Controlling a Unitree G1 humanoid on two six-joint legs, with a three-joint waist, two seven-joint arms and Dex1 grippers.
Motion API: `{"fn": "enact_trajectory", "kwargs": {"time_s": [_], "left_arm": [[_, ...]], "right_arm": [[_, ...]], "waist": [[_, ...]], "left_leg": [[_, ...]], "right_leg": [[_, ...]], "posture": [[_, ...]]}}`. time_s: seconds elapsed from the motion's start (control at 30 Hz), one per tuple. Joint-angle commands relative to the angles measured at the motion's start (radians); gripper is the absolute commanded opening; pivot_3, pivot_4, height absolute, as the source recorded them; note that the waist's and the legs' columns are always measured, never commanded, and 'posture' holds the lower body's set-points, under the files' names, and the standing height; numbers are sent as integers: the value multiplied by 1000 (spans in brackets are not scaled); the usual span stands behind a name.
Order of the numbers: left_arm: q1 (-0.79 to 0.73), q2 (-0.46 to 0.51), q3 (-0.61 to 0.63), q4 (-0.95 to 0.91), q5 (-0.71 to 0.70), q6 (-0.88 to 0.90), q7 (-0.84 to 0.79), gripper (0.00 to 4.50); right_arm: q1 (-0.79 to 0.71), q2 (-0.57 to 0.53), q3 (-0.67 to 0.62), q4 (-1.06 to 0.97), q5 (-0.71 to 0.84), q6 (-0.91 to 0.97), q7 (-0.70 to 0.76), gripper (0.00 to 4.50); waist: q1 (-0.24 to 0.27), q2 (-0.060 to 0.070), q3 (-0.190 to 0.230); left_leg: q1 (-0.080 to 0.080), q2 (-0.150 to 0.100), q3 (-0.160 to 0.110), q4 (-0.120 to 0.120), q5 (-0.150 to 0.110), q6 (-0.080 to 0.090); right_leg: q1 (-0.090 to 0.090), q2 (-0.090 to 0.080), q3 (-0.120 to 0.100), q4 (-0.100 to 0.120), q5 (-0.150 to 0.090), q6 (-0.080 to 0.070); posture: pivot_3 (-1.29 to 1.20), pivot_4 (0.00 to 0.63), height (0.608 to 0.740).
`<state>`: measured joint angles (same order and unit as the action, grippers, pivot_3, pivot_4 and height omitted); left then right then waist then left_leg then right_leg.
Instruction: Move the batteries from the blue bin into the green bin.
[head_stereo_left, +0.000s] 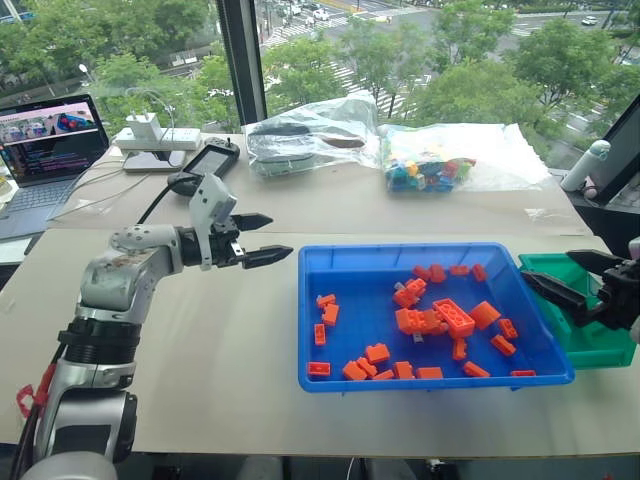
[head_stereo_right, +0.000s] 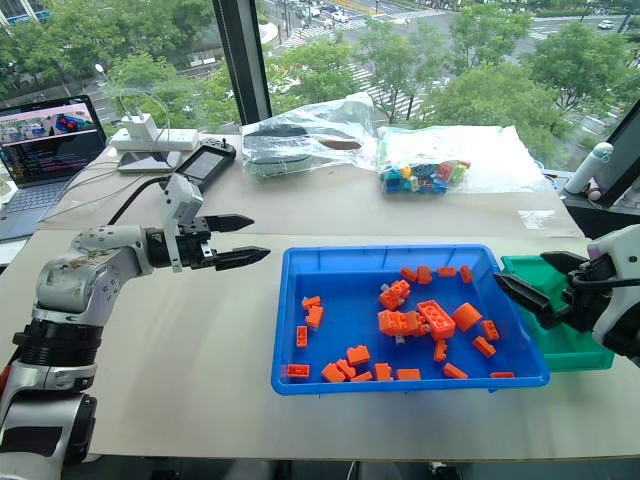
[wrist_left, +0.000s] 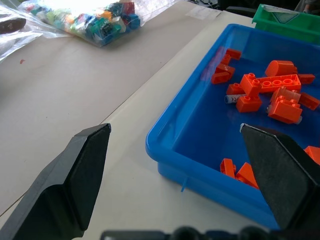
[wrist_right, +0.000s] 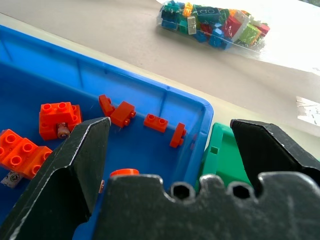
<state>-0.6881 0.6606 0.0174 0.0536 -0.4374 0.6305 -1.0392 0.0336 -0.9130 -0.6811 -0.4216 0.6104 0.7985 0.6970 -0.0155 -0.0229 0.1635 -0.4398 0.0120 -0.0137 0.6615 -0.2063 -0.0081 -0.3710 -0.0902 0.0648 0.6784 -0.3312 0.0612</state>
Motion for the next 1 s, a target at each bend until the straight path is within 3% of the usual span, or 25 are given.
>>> {"fn": "enact_trajectory", "kwargs": {"time_s": [0.03,0.2,0.43,0.6,0.8,0.97,1.0], "left_arm": [[-52,11,-2,5,-10,-9,-30,4500],[-181,23,-65,61,-38,28,-192,4500],[-260,45,-211,-10,-28,66,-371,4500],[-230,49,-295,-31,67,-28,-381,4500],[-161,46,-292,-99,79,-22,-346,4500],[-122,40,-271,-118,99,-34,-279,4500],[-115,36,-264,-112,101,-36,-262,4500]], "right_arm": [[1,-15,-20,-21,0,-20,11,4478],[15,-55,-11,-61,1,25,15,4478],[9,-158,5,-209,82,191,21,4478],[19,-193,128,-248,83,252,6,4478],[-41,-180,233,-247,126,297,5,4478],[-92,-177,331,-154,73,277,-19,4478],[-86,-182,347,-143,68,278,-10,4235]], "waist": [[0,0,0],[3,0,0],[-4,0,0],[-2,0,0],[-2,0,0],[0,0,0],[0,0,0]], "left_leg": [[0,0,0,0,0,0],[0,-1,1,0,0,0],[0,0,1,0,0,0],[0,0,1,0,0,0],[0,0,-1,0,0,0],[0,0,-1,1,0,0],[0,0,-1,1,0,0]], "right_leg": [[0,0,0,0,0,0],[0,0,0,0,0,0],[1,1,0,0,0,0],[1,1,0,-3,0,0],[1,1,0,-4,0,0],[1,1,0,-4,0,0],[1,1,0,-4,0,0]], "posture": [[0,150,732],[0,150,732],[0,150,732],[0,150,732],[0,150,732],[0,150,732],[0,150,732]]}}
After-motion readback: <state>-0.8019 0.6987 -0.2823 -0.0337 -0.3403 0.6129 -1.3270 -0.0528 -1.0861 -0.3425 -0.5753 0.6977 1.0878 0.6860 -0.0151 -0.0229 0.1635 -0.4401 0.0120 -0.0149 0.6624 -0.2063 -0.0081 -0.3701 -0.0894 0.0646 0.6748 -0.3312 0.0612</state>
